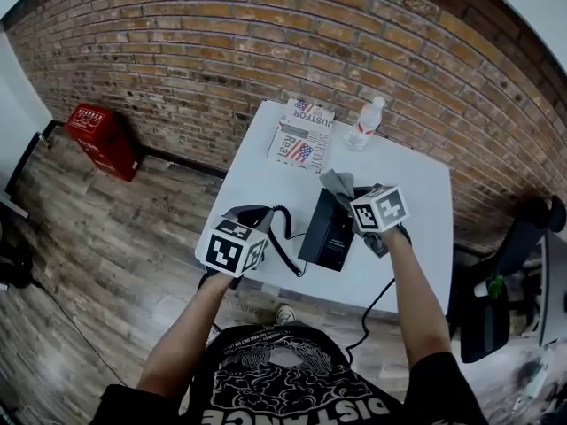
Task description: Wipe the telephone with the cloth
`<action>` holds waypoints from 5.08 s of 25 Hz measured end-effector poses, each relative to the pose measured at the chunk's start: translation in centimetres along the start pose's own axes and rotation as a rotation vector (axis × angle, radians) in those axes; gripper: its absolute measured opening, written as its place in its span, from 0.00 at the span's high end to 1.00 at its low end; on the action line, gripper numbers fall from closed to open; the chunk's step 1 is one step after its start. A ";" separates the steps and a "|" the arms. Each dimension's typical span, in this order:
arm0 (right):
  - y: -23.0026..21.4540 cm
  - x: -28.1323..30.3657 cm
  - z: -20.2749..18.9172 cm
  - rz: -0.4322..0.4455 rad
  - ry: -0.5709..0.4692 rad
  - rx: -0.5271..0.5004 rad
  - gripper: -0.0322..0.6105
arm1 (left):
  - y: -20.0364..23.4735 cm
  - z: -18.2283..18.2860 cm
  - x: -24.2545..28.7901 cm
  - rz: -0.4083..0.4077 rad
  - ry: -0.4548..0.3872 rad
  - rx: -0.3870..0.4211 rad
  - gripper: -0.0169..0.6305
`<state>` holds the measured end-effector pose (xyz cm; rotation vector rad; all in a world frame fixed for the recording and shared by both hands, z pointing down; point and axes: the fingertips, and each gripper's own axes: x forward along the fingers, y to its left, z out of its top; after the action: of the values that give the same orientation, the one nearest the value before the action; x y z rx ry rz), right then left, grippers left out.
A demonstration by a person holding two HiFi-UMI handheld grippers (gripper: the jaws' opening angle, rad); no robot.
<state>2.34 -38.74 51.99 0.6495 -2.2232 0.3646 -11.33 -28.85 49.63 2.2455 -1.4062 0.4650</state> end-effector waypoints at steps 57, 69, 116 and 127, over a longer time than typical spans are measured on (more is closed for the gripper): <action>9.1 3.4 -1.7 0.004 0.038 0.035 0.93 | 1.5 -3.8 -5.5 -0.031 0.003 -0.021 0.96; 11.9 3.5 -3.8 0.001 0.046 0.082 0.93 | 1.2 -5.2 -6.8 -0.063 0.015 -0.015 0.96; 10.4 -13.2 2.4 -0.228 -0.457 0.206 0.93 | -0.9 2.7 -6.9 -0.046 -0.086 0.085 0.96; 9.1 -16.7 2.6 -0.293 -0.512 0.151 0.93 | -1.3 4.6 -7.6 0.010 -0.113 0.145 0.96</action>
<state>5.20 -26.78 37.24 1.2480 -2.5373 0.2340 -13.17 -25.07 41.64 2.4154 -1.4830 0.4635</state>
